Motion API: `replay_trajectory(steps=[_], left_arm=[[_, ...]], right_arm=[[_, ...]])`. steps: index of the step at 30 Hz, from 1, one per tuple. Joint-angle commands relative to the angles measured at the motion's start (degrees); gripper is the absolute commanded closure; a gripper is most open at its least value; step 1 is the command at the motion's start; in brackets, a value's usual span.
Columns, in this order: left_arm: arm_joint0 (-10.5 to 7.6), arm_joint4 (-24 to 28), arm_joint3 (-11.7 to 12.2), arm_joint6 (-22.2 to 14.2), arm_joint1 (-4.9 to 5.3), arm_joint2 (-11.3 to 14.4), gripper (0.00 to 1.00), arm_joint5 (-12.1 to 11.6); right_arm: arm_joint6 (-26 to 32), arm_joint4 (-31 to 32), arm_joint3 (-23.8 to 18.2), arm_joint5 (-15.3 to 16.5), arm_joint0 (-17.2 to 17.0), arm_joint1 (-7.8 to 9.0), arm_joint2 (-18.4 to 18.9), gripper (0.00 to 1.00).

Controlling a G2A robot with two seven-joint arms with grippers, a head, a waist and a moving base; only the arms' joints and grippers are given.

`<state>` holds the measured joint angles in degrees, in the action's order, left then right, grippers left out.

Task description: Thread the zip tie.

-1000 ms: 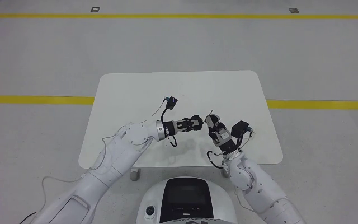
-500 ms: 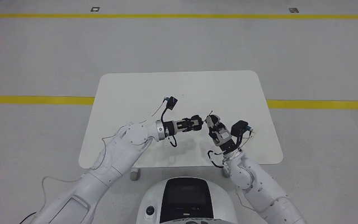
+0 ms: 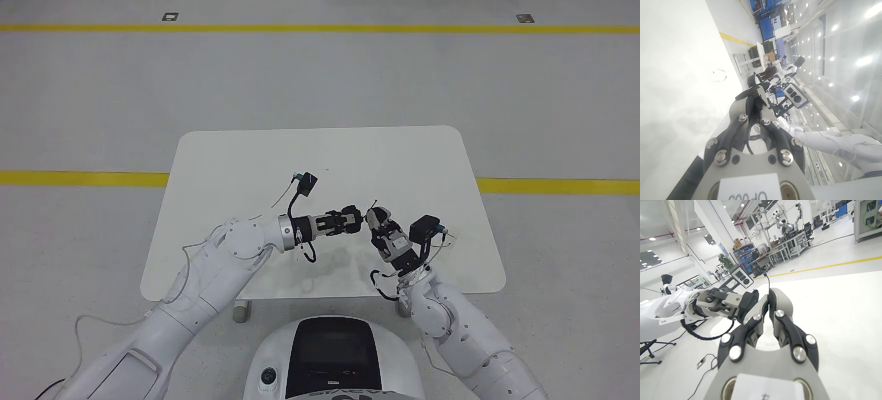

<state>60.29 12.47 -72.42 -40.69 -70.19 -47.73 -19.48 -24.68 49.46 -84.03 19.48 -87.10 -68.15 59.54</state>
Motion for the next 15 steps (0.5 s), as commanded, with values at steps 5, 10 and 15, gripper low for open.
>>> replay_trajectory(steps=[5, 10, 15], left_arm=[[0.0, 0.0, 0.0, 0.0, 0.0, 0.0, 1.0, 0.0], [0.0, 0.0, 0.0, 0.0, 0.0, 0.0, 1.0, 0.0], [0.0, 0.0, 0.0, 0.0, 0.0, 0.0, 1.0, 0.0]], right_arm=[[-1.9, 0.38, -1.01, 0.0, -0.19, 0.02, -0.6, 1.0], [-1.61, 0.31, -0.51, 0.0, 0.07, 0.23, -0.96, 1.0], [-1.85, 0.08, -0.38, 0.0, 0.2, 0.33, -1.03, 1.0]])
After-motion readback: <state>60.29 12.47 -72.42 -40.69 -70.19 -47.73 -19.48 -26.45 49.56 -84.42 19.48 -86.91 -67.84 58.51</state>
